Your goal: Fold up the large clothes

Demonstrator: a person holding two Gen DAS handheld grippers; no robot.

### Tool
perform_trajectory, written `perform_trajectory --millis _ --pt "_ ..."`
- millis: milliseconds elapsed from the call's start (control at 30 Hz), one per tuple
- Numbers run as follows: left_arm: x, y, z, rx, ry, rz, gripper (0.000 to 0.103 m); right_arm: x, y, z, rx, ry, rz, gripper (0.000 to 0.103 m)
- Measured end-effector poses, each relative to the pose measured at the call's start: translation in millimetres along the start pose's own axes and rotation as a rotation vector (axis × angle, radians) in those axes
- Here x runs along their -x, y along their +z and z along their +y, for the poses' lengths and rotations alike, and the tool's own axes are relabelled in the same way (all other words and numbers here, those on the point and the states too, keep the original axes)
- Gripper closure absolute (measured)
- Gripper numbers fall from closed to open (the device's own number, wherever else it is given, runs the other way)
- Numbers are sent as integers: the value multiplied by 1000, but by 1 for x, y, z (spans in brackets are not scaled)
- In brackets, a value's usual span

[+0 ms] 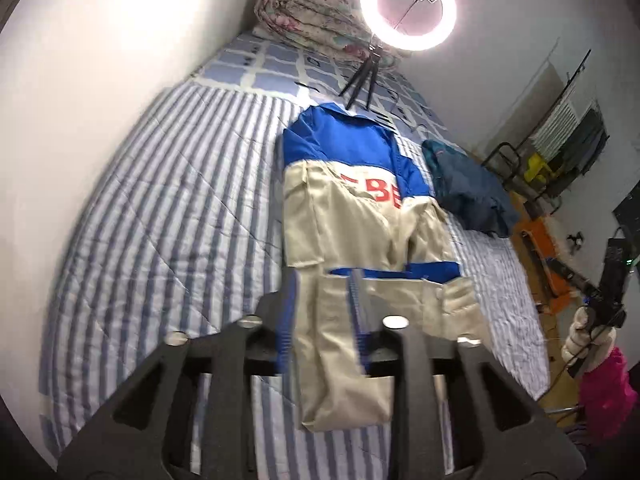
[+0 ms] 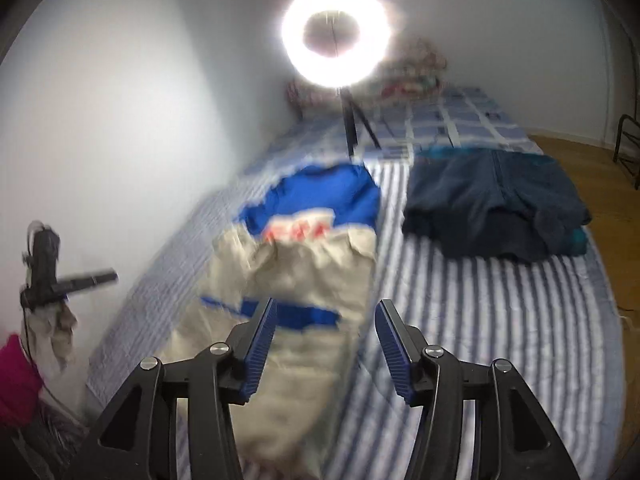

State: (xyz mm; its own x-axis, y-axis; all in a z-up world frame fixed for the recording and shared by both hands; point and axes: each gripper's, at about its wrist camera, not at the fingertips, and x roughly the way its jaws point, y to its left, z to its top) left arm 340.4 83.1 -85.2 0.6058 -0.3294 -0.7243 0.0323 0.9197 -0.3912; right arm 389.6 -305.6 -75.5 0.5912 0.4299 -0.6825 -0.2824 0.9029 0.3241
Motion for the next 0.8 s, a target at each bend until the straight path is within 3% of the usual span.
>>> perform_trajectory --millis 33,67,267,367,400,467,500,533,567,600,700,767,800 --pt "-8 -4 1 13 -23 33 53 -1 -5 -3 -10 9 15 48" --pt "-18 -10 2 28 -49 70 52 -6 -11 -6 -31 28 48 48" --pt "-86 -51 10 138 -114 308 52 -60 -56 -14 -118 140 261 50" --pt "-105 -68 19 200 -122 379 52 -82 -75 -14 -131 169 341 50" --pt "-107 -71 20 207 -126 383 52 -87 -79 -15 -141 184 356 51" --pt "-108 -72 18 208 -136 375 56 -97 -84 -16 -166 228 371 62" --pt "-107 -71 16 203 -137 368 66 -101 -84 -16 -179 243 370 65" --pt "-107 -70 14 194 -126 363 87 -102 -83 -15 -183 252 365 77" --pt "-105 -70 13 187 -110 355 96 -102 -80 -13 -187 270 343 85" --pt "-102 -68 13 193 -109 336 101 -100 -76 -10 -179 284 322 85" --pt "-89 -67 10 159 -73 295 102 -97 -70 0 -114 275 313 84" --pt "-80 -69 8 99 5 270 102 -94 -75 -6 -117 283 328 76" --pt "-77 -67 10 95 8 264 102 -90 -77 -9 -101 282 330 73"
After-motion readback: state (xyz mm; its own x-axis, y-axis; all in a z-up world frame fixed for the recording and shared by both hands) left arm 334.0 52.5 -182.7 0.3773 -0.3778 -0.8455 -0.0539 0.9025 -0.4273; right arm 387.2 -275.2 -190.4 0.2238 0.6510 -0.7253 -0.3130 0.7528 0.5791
